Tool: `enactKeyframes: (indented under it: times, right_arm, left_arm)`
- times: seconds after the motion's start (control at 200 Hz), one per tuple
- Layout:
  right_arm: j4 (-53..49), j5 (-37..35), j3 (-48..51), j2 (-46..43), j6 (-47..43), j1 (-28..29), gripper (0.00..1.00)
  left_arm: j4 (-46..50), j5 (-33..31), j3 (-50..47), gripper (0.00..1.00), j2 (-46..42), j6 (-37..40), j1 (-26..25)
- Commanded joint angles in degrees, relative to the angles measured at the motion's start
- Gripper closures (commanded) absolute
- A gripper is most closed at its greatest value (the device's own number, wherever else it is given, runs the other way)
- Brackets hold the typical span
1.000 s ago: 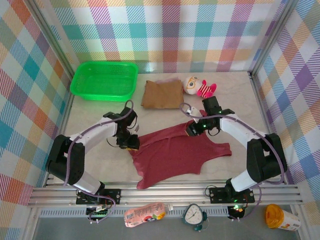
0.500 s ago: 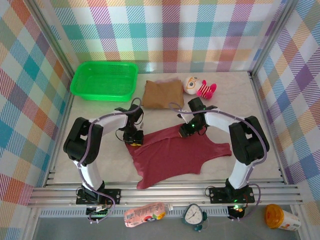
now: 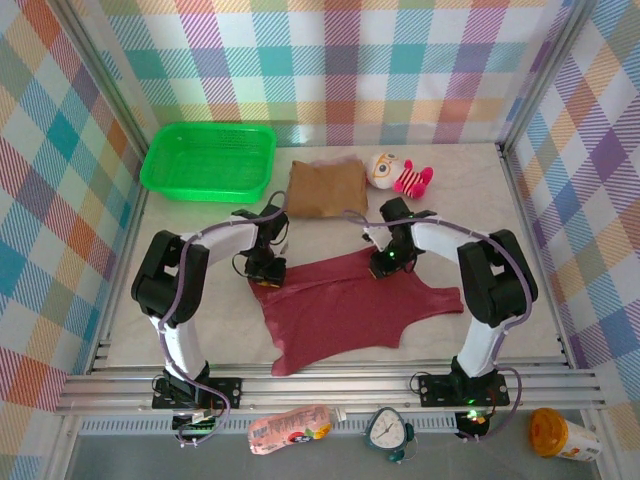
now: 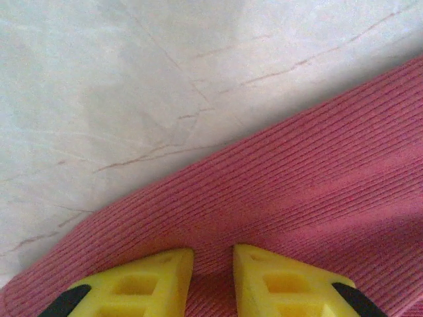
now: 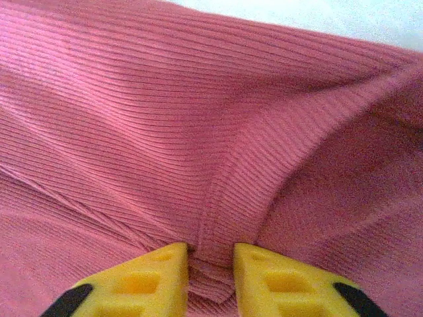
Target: Fold and stack the tank tops
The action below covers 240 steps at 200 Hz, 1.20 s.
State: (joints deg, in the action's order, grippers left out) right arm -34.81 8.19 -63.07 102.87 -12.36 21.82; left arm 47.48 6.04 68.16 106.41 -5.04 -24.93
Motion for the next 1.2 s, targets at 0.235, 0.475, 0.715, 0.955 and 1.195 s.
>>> enactKeyframes:
  times: [0.235,0.475,0.715,0.955,1.195]
  right_arm:
    - [3.6,1.2,-3.6,-7.4,17.1,-8.9,0.57]
    - [5.1,-2.6,-13.7,3.4,28.1,-8.7,0.52]
    - [2.5,-6.4,-17.7,10.3,31.5,-8.7,0.52]
    - [3.1,-9.7,-20.0,12.7,32.6,-8.8,0.7]
    - [3.9,-7.5,-19.5,12.1,32.5,-10.6,0.9]
  left_arm:
    - [4.6,-2.1,2.5,0.67,-0.5,1.0,0.8]
    - [4.7,0.6,2.5,0.63,-3.7,-2.0,-0.2]
    - [4.2,1.5,-1.2,0.62,-5.3,-2.2,-0.3]
    - [3.8,0.8,-3.6,0.62,-5.2,-1.7,-0.2]
    - [2.9,0.8,-6.4,0.62,-5.1,-1.5,-0.3]
